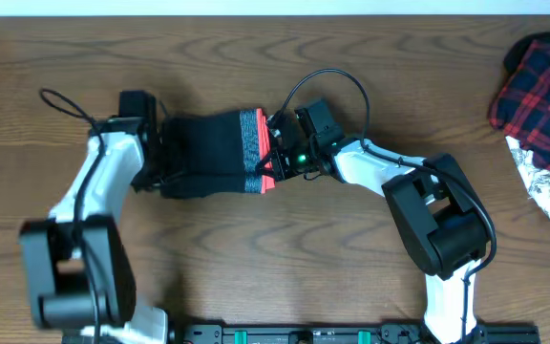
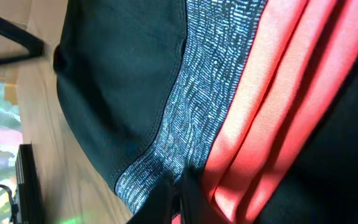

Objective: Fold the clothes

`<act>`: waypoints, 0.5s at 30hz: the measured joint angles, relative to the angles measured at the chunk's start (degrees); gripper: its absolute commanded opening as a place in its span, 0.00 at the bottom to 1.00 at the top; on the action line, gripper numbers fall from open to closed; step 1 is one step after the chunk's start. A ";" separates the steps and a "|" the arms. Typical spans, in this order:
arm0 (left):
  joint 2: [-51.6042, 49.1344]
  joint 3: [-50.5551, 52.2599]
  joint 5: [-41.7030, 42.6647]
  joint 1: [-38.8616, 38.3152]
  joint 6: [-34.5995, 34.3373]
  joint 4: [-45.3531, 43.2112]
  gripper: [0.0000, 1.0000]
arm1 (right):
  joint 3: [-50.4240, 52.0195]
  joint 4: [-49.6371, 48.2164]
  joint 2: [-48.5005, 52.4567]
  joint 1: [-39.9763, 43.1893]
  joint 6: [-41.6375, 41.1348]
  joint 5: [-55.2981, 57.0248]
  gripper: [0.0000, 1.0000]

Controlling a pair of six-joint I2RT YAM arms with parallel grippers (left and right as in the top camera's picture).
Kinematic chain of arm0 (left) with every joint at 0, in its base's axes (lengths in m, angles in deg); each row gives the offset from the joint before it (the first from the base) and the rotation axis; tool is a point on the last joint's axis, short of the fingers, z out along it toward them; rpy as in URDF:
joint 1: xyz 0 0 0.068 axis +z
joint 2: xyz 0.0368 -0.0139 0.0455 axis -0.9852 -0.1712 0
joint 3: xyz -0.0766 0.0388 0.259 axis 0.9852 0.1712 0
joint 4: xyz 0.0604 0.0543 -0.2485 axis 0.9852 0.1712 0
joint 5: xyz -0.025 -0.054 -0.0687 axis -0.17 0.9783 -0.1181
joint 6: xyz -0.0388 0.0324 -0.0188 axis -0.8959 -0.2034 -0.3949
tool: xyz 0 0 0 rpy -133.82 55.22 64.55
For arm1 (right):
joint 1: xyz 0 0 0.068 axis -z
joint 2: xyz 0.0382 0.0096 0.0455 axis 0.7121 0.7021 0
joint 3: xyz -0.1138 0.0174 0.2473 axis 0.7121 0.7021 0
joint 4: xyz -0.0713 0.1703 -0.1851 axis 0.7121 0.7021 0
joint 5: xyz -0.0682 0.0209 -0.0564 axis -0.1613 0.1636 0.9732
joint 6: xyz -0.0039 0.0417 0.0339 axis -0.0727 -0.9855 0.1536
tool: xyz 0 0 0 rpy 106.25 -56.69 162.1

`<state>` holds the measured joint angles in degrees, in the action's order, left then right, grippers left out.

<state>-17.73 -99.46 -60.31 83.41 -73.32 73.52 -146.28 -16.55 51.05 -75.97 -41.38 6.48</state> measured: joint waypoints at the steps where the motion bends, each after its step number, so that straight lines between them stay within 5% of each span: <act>1: 1.90 0.00 0.00 0.00 0.90 -0.59 0.27 | 0.00 0.00 0.00 0.00 0.02 0.00 0.09; 8: 9.33 0.00 0.42 0.00 6.91 -3.15 0.26 | 0.00 2.12 -0.79 0.83 3.48 -1.33 0.16; 15: 10.03 0.00 3.04 -0.24 14.14 -5.77 0.26 | 0.04 21.05 -15.21 1.88 9.11 11.06 0.20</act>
<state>-7.70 -99.46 -57.27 83.17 -59.18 67.75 -146.23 4.49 35.84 -74.09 -32.27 17.54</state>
